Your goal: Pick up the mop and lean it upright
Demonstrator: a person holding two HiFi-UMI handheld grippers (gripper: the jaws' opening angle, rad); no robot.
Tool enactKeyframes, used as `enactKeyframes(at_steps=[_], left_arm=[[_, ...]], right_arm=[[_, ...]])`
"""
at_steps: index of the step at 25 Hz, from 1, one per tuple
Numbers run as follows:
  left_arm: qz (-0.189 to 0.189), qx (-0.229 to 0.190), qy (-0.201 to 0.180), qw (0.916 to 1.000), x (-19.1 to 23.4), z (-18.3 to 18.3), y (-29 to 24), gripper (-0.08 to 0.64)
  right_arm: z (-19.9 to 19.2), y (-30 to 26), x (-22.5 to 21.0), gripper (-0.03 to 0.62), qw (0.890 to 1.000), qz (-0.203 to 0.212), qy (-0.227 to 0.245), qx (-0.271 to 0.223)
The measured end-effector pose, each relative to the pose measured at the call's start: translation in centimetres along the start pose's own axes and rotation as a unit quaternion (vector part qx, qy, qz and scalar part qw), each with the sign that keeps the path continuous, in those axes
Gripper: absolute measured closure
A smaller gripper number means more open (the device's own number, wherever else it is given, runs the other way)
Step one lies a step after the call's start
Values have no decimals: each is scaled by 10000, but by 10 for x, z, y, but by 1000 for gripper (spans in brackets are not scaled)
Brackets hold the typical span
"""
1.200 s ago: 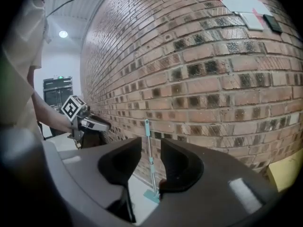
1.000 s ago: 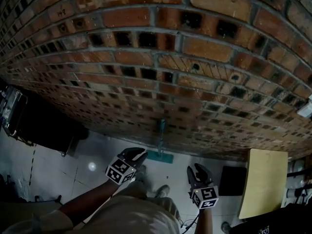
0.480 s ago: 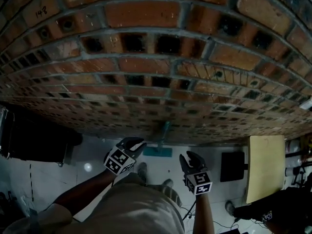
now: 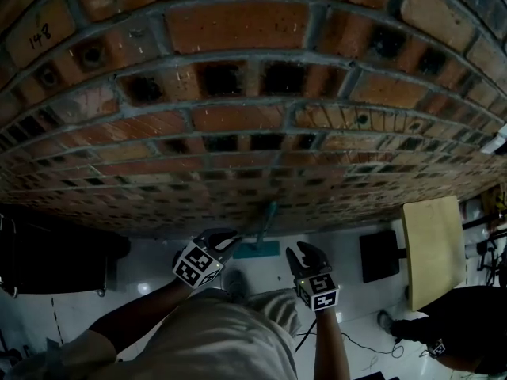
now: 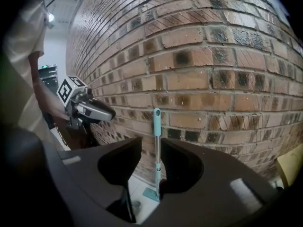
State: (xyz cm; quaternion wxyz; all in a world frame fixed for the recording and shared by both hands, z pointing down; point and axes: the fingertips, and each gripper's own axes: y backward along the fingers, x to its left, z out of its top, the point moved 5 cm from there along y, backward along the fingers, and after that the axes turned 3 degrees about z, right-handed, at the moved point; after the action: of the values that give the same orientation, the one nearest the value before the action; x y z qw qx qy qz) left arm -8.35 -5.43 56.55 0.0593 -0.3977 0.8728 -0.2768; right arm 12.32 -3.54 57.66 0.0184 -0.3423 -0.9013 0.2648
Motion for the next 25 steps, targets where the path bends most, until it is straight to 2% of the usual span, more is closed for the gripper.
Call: enactKeyframes(at_steps=[5,15,25], left_arm=[[-102,114,-38,9999,1,-10,-3,476],[233,295,271,9989,6,-28,-5,477],[424,510,361,9971,6,-54,-5,477]], right_arm=[[-14,-3,0,460,9997,-96,-180,122],[-42,-13,-8,460,9987,88,-352,370],[-77,-61,-21,460,9969,289,-325,659]])
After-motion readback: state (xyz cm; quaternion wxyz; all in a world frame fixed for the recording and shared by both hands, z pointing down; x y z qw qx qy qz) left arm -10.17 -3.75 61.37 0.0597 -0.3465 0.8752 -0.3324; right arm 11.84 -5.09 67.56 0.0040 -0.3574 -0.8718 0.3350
